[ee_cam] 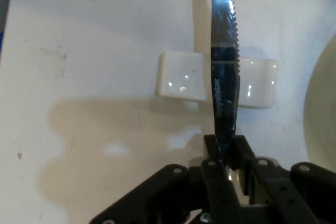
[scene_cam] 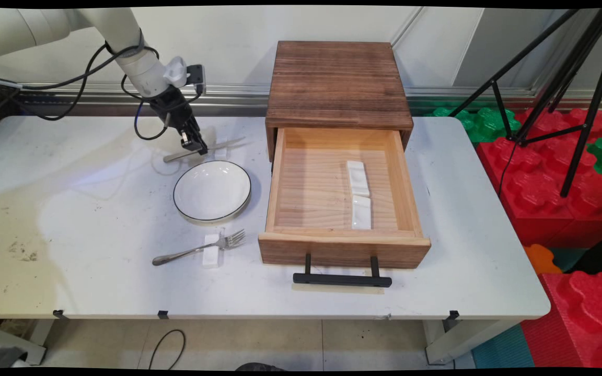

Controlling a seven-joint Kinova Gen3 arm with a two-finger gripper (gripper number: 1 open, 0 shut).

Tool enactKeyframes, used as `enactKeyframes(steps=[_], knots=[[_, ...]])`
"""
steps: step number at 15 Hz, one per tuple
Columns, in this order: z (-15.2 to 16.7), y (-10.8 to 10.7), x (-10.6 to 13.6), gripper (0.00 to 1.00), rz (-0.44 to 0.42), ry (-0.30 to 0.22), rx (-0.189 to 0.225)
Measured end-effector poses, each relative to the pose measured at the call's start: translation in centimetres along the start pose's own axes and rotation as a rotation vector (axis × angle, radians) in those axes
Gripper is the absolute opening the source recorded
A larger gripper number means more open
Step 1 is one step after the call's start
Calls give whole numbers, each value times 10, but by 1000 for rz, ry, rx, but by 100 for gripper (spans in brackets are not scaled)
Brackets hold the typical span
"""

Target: Place the picked object into the drawer

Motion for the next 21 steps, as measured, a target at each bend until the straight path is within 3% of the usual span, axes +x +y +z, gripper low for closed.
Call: enactKeyframes(steps=[14,21], knots=[[-72,5,3,0,-167,51,155],[-114,23,15,0,-199,79,197]])
